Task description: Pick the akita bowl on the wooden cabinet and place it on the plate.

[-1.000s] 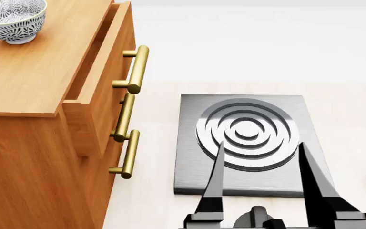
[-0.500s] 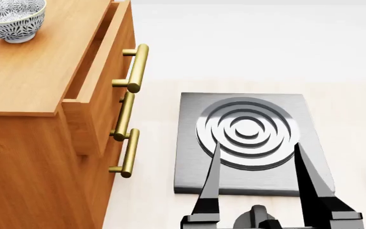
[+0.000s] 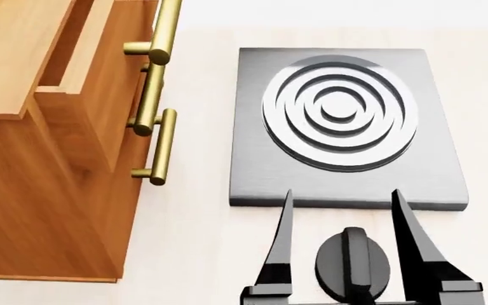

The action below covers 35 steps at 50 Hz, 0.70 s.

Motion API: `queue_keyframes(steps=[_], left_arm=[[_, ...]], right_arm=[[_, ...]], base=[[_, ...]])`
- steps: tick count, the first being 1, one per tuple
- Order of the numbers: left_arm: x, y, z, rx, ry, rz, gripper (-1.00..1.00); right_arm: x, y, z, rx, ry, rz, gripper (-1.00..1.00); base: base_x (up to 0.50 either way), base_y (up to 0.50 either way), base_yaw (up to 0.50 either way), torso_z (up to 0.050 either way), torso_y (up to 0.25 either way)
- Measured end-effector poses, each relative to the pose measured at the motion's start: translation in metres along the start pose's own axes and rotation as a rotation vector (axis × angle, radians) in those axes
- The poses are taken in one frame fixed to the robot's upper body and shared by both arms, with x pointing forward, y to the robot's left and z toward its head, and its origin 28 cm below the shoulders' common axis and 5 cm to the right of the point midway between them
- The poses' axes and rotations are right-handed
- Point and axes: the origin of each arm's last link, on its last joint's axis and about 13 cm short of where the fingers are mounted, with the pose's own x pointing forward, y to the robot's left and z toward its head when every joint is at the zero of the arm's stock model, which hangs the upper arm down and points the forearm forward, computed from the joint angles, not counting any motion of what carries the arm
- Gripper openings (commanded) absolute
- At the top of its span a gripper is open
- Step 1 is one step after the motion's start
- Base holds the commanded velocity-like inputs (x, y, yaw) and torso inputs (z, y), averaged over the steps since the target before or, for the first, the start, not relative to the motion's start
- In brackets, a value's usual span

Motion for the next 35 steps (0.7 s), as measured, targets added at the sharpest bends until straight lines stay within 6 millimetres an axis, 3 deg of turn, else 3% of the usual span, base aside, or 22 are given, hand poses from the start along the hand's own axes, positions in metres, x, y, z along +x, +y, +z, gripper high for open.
queue_keyframes(steps=[22, 35], left_arm=[[-0.007, 0.001, 0.003, 0.044, 0.043, 0.003, 1.00], [-0.030, -0.003, 0.028, 0.151, -0.013, -0.048, 1.00]], right_arm=[[0.000, 0.000, -0.001, 0.004, 0.004, 0.001, 1.00], [0.000, 0.001, -0.002, 0.006, 0.006, 0.005, 1.00]], base=[[0.00, 0.00, 0.00, 0.000, 0.000], [0.00, 0.00, 0.00, 0.000, 0.000]])
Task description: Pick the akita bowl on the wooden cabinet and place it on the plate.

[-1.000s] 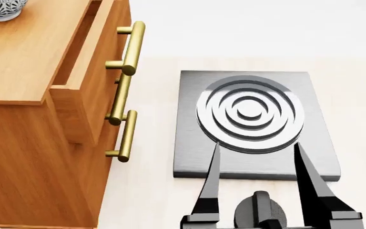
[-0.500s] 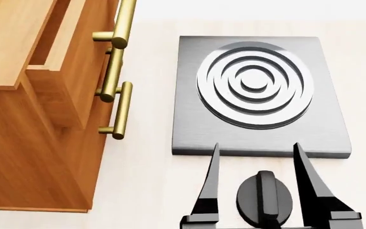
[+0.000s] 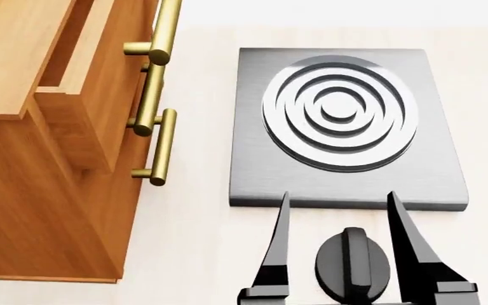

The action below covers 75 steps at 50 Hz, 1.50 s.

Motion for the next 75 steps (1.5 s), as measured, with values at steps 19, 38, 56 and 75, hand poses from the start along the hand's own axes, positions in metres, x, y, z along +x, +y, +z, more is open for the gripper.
queue_keyframes(steps=[19, 38, 56, 75], left_arm=[[-0.025, 0.020, 0.012, -0.016, 0.071, 0.135, 1.00], [-0.038, 0.028, 0.005, 0.049, 0.253, 0.240, 1.00], [-0.044, 0.027, 0.001, 0.042, 0.332, 0.259, 1.00], [-0.038, 0.018, -0.002, 0.056, 0.352, 0.169, 1.00]], right_arm=[[0.000, 0.001, -0.001, 0.001, 0.002, 0.004, 1.00], [0.000, 0.001, -0.001, 0.002, 0.002, 0.004, 1.00], [0.000, 0.001, -0.002, 0.001, 0.003, 0.004, 1.00], [0.000, 0.000, -0.003, 0.001, 0.006, 0.002, 1.00]], base=[[0.00, 0.00, 0.00, 0.000, 0.000], [0.00, 0.00, 0.00, 0.000, 0.000], [0.00, 0.00, 0.00, 0.000, 0.000], [0.00, 0.00, 0.00, 0.000, 0.000]])
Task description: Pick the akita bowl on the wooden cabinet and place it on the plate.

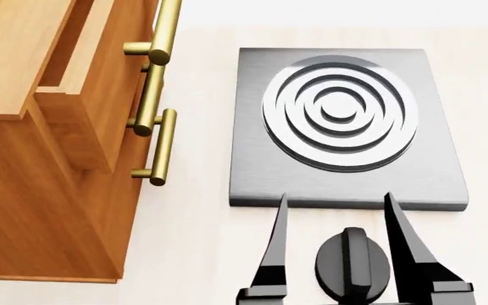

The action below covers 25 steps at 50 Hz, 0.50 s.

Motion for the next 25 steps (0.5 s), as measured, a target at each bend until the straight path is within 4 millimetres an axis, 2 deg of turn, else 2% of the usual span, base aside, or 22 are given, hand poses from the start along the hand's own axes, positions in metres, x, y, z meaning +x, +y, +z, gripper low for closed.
queue_keyframes(steps=[25], left_arm=[[0.029, -0.011, -0.010, 0.019, 0.039, -0.012, 1.00]], right_arm=[[0.004, -0.003, -0.014, 0.003, 0.041, 0.000, 1.00]], base=[[0.00, 0.00, 0.00, 0.000, 0.000]])
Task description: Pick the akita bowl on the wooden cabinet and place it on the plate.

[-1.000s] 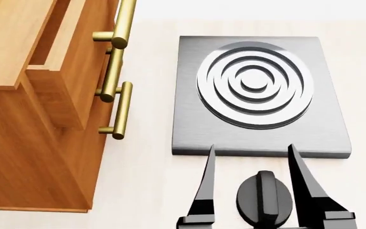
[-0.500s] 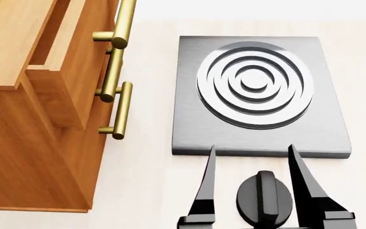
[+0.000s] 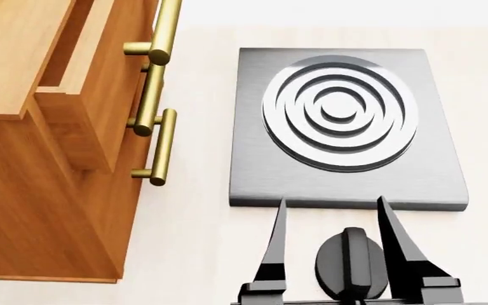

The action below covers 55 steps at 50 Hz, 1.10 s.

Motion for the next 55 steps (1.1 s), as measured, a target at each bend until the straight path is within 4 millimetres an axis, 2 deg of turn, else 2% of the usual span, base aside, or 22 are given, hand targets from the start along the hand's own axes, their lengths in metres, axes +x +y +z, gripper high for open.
queue_keyframes(steps=[38, 55], left_arm=[[0.048, -0.012, -0.029, -0.029, 0.093, 0.002, 1.00], [0.062, -0.023, -0.039, -0.056, 0.095, -0.066, 1.00]], right_arm=[[0.004, -0.004, -0.021, -0.009, 0.058, -0.009, 1.00], [0.006, -0.005, -0.032, -0.013, 0.092, -0.014, 1.00]], base=[[0.00, 0.00, 0.00, 0.000, 0.000], [0.00, 0.00, 0.00, 0.000, -0.001]])
